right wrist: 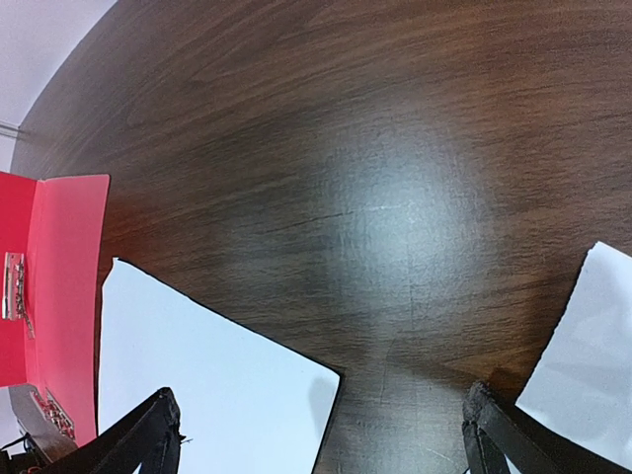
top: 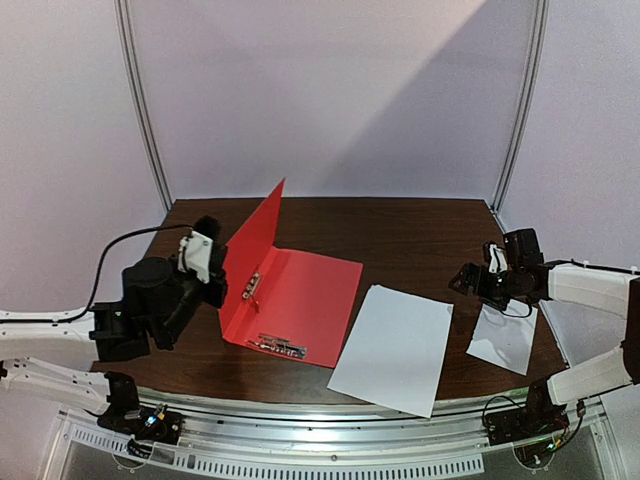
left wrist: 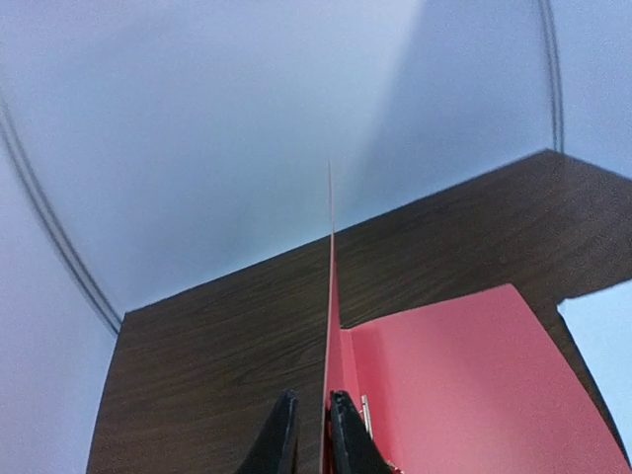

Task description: Put the files into the folder

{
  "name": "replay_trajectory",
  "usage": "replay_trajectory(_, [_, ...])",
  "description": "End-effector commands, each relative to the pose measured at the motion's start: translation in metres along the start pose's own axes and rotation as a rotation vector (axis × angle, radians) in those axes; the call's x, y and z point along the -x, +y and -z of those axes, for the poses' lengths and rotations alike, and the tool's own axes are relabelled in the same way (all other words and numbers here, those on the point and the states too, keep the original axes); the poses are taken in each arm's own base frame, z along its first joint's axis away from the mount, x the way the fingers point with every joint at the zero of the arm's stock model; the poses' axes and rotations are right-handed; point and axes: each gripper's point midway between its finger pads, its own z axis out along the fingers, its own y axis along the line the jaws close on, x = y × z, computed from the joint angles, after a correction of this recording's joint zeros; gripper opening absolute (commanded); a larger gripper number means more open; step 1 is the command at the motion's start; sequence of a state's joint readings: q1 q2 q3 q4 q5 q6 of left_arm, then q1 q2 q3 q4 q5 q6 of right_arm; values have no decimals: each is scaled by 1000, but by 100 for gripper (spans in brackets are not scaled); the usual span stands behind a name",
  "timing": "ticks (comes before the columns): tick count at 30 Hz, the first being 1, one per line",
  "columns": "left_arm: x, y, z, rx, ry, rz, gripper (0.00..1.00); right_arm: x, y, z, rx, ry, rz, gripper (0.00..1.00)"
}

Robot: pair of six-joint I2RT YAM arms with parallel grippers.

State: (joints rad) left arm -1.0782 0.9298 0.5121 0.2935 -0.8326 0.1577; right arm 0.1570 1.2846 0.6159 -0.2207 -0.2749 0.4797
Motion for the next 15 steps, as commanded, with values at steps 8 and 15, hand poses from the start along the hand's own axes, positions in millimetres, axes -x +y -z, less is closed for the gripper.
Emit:
replay_trajectory(8, [-87, 110, 35, 416, 112, 510, 27, 1, 10, -4, 41, 25, -2, 99])
replay_trajectory(15, [-133, 142, 46, 612, 198, 619, 30, 0, 9, -5, 41, 33, -8, 99])
